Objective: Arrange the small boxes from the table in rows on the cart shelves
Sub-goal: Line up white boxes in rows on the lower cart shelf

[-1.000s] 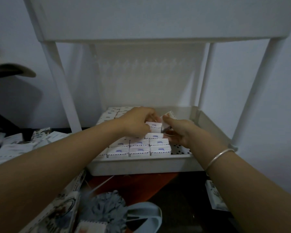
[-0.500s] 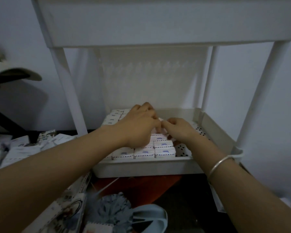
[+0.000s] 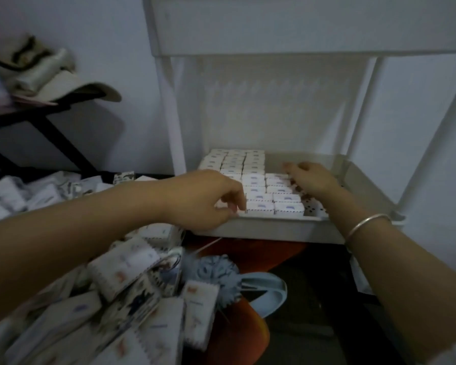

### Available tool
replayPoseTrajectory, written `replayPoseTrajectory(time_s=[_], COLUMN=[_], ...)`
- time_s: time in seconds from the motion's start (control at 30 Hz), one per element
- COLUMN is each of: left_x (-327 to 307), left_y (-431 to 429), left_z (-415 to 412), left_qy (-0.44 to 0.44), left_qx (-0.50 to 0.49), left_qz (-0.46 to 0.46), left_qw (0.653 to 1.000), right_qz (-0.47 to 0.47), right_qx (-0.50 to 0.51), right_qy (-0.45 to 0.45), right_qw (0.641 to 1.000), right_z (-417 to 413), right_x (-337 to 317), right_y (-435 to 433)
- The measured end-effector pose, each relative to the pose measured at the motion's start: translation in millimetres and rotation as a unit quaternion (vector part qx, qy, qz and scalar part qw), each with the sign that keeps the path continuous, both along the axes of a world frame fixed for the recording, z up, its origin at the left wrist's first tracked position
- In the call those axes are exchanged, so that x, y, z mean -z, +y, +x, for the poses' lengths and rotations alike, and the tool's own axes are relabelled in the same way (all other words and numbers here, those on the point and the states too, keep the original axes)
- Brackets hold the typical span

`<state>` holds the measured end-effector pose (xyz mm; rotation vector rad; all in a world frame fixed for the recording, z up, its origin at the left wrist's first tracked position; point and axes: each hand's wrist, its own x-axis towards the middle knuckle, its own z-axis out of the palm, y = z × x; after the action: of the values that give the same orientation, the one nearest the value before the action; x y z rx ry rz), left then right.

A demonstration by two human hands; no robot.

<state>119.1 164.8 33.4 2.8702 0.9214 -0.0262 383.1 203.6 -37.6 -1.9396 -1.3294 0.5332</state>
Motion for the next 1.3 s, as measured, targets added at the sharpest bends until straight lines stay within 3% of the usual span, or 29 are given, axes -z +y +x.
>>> replayPoseTrajectory(time_s=[0.2, 0.37, 0.43, 0.53, 0.67, 0.83, 1.07, 1.2, 1.3], left_x=[15.5, 16.9, 14.7, 13.5, 18.7, 25.2, 37.0, 33.3, 30.7], left_y=[-48.3, -69.7, -76.8, -88.5, -100.5, -97.7, -93.1, -100.8, -103.3], left_z=[-39.3, -57.7, -69.1, -86.7, -101.6, -129.1, -144.1, -133.8, -122.7], left_qy=[0.081, 0.054, 0.024, 0.017, 0.052, 0.046, 0.054, 0.002, -0.067], left_qx=[0.004, -0.021, -0.021, -0.007, 0.012, 0.028, 0.061, 0.047, 0.043], left_qz=[-0.035, -0.019, 0.004, -0.014, -0.036, -0.063, -0.004, -0.02, -0.03], left_qw=[0.996, 0.998, 0.999, 1.0, 0.998, 0.997, 0.997, 0.999, 0.996], right_qz=[0.191, 0.273, 0.252, 0.148, 0.014, 0.015, 0.073, 0.091, 0.09], right_qx=[0.033, -0.06, -0.134, -0.268, -0.326, -0.317, -0.225, -0.195, -0.181], right_qy=[-0.179, -0.16, -0.138, -0.154, -0.223, -0.201, -0.182, -0.155, -0.062], right_qw=[0.964, 0.947, 0.948, 0.939, 0.918, 0.927, 0.954, 0.964, 0.977], right_z=[-20.0, -78.8, -105.3, -138.7, -157.9, -157.9, -148.8, -137.8, -131.0], right_x=[-13.4, -17.0, -11.9, 2.9, 25.4, 32.3, 40.6, 37.8, 39.7], right_y=[-24.5, -81.0, -108.6, -140.0, -155.4, -162.3, -160.3, -160.6, -159.3])
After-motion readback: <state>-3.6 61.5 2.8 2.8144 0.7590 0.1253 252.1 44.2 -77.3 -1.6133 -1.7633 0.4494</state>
